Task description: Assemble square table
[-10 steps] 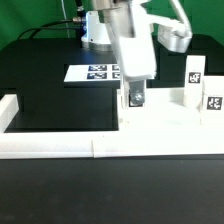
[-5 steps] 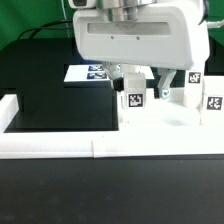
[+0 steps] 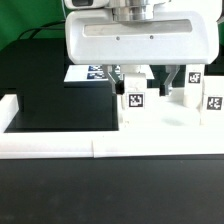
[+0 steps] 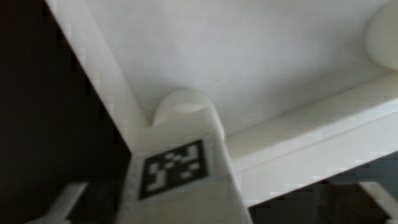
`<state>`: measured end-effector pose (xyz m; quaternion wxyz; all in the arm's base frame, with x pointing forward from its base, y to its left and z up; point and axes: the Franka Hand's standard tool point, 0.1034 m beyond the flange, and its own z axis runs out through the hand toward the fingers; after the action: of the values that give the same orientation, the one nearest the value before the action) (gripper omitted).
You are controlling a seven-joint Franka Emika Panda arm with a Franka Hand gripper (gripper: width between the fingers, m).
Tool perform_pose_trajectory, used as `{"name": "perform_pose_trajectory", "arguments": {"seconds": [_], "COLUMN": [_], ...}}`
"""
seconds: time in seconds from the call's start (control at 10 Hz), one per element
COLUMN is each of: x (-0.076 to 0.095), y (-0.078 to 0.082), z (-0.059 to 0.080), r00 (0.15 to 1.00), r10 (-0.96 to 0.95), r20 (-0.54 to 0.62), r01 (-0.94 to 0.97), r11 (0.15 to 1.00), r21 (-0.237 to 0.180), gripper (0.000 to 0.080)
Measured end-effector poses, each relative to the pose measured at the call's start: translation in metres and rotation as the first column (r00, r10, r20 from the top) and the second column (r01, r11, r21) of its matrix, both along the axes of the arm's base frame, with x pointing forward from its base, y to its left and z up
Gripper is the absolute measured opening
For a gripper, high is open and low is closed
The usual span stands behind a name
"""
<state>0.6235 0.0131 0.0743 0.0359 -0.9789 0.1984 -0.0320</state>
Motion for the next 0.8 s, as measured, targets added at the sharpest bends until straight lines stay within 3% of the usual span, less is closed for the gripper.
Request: {"name": "perform_pose_trajectory", "arguments": {"seconds": [0.1,0.2,0.5,0.6,0.8], "x": [-0.0005,-0.0009,-0.0004,-0.0011,-0.0023], "y": [-0.0013,-0.0037,-0.0042,-0.005,-0.0019], "z": [-0.0004,-0.0007,-0.0003,-0.0011,-0.0028], "r00": [0.999,0.988,0.899,0.833,0.569], "r10": [-0.046,-0.152,-0.437,-0.552,-0.815], "r20": [-0.004,-0.011,-0.032,-0.047,-0.109], "r01": [0.046,0.152,0.438,0.554,0.822], "r11": [0.999,0.988,0.899,0.832,0.566], "r21": [0.003,0.008,0.024,0.029,0.057], "gripper": [0.0384,0.0294,0.0294,0.0294,0.0293]}}
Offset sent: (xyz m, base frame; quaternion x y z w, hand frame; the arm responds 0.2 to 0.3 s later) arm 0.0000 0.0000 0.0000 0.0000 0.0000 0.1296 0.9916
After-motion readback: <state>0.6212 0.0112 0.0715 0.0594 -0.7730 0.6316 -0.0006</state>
